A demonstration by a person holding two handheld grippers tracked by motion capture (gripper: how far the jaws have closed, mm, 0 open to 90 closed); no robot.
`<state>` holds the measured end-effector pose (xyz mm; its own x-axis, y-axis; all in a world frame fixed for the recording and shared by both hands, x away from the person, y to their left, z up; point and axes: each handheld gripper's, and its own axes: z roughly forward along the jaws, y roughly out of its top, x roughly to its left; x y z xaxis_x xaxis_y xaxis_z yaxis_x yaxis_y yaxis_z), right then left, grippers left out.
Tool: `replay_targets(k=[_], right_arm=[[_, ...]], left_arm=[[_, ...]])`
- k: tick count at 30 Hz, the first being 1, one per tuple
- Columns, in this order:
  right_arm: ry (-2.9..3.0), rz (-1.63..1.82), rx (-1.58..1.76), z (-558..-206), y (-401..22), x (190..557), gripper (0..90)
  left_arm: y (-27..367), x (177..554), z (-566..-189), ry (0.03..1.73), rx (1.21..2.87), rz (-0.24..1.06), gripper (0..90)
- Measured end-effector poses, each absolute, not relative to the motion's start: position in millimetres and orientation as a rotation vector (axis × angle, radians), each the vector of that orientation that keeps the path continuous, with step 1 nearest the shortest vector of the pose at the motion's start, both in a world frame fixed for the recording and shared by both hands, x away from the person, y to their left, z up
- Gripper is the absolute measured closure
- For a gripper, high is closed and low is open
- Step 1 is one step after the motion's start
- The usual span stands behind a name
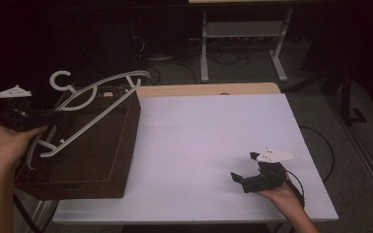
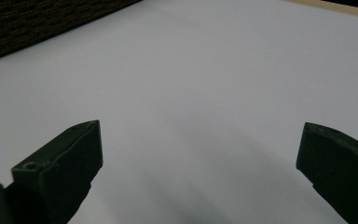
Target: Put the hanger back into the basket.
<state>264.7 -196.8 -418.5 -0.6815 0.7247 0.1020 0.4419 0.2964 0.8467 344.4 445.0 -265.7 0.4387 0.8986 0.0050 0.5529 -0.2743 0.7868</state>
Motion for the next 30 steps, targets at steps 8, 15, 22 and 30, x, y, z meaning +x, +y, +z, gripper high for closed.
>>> replay_targets(k=[8, 15, 22, 30], right_arm=[[2.269, 1.328, 1.063, -419, -197, 266, 0.0], [2.269, 1.325, 1.068, -419, -198, 266, 0.0], [2.269, 1.322, 1.066, -420, -197, 266, 0.0], [2.267, 1.321, 1.063, -420, -198, 266, 0.0]], left_arm=[[475, 341, -283, 1.318, 1.97, 0.648, 82.2], [485, 341, -295, 1.342, 1.988, 0.642, 82.2], [483, 343, -304, 1.35, 2.02, 0.629, 82.1], [478, 346, -312, 1.349, 2.079, 0.63, 82.1]])
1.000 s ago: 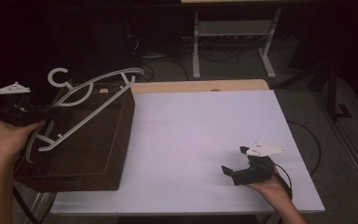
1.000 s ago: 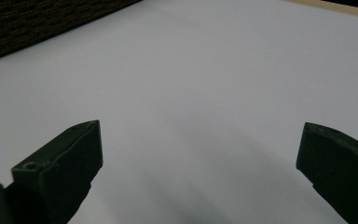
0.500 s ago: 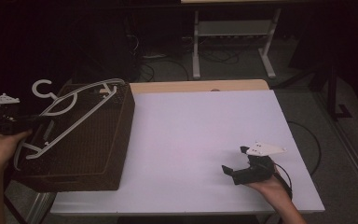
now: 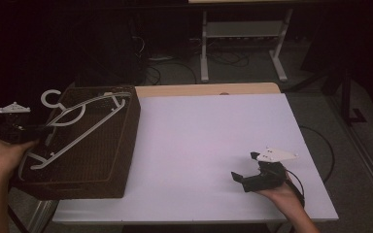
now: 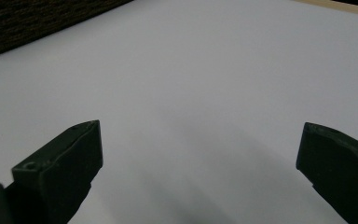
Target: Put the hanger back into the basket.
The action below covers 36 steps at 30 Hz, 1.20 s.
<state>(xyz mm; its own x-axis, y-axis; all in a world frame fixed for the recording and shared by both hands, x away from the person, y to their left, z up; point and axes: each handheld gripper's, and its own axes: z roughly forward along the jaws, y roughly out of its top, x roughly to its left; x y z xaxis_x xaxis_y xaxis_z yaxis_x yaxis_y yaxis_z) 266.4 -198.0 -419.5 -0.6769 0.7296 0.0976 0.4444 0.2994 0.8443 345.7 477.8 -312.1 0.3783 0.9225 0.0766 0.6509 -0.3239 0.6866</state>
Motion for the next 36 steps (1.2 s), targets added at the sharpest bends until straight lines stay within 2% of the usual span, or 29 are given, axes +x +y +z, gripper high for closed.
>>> replay_targets(k=[9, 11, 12, 18, 28, 36], right_arm=[[2.268, 1.322, 1.063, -419, -198, 266, 0.0], [2.266, 1.325, 1.075, -419, -198, 266, 0.0], [2.265, 1.326, 1.075, -419, -199, 266, 0.0], [2.263, 1.33, 1.068, -419, -199, 266, 0.0], [2.247, 1.343, 1.066, -414, -200, 267, 0.0], [2.228, 1.38, 1.043, -408, -198, 268, 0.0]], left_arm=[[478, 347, -321, 1.346, 2.091, 0.608, 80.8], [480, 346, -322, 1.337, 2.052, 0.593, 71.9], [482, 345, -321, 1.337, 2.037, 0.59, 71.5], [481, 342, -316, 1.313, 1.964, 0.571, 54.6], [458, 340, -305, 1.212, 1.862, 0.514, 22.2], [423, 336, -295, 1.074, 1.796, 0.475, 13.2]])
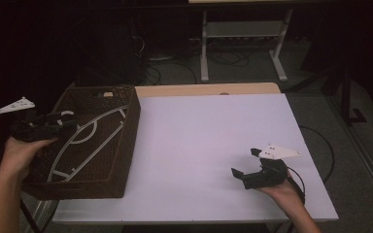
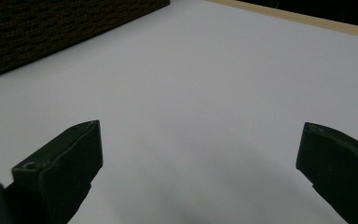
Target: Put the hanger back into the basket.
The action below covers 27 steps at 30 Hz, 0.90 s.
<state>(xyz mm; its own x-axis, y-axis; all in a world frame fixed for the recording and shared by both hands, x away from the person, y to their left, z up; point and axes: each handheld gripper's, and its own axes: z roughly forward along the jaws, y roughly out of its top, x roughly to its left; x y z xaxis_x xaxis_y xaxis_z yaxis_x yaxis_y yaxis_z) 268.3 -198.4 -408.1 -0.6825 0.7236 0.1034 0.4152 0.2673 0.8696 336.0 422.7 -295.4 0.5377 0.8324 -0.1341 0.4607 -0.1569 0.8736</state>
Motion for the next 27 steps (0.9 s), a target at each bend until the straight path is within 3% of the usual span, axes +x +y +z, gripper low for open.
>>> replay_targets(k=[9, 27], right_arm=[[2.21, 1.432, 1.033, -399, -201, 270, 0.0], [2.143, 1.555, 0.976, -369, -204, 278, 0.0]], left_arm=[[376, 324, -288, 0.926, 1.738, 0.445, 6.2], [296, 301, -299, 0.727, 1.696, 0.359, 6.1]])
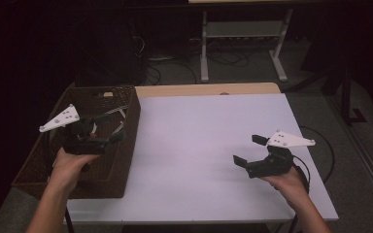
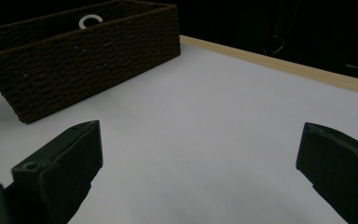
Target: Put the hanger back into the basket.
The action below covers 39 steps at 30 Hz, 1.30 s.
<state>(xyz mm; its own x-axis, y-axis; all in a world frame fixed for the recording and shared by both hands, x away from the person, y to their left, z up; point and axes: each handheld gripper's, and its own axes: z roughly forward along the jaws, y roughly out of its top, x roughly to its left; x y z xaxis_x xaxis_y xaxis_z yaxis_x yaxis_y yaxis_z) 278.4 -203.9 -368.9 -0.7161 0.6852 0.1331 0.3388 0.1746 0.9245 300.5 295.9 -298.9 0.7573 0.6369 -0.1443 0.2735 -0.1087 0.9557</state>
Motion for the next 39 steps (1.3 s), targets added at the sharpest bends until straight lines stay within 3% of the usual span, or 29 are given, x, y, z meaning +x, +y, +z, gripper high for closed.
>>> replay_targets(k=[19, 39], right_arm=[[2.091, 1.633, 0.898, -335, -200, 294, 0.0], [2.091, 1.642, 0.882, -333, -201, 293, 0.0]], left_arm=[[261, 296, -324, 0.666, 1.713, 0.306, 3.5], [259, 296, -327, 0.653, 1.716, 0.332, 2.2]])
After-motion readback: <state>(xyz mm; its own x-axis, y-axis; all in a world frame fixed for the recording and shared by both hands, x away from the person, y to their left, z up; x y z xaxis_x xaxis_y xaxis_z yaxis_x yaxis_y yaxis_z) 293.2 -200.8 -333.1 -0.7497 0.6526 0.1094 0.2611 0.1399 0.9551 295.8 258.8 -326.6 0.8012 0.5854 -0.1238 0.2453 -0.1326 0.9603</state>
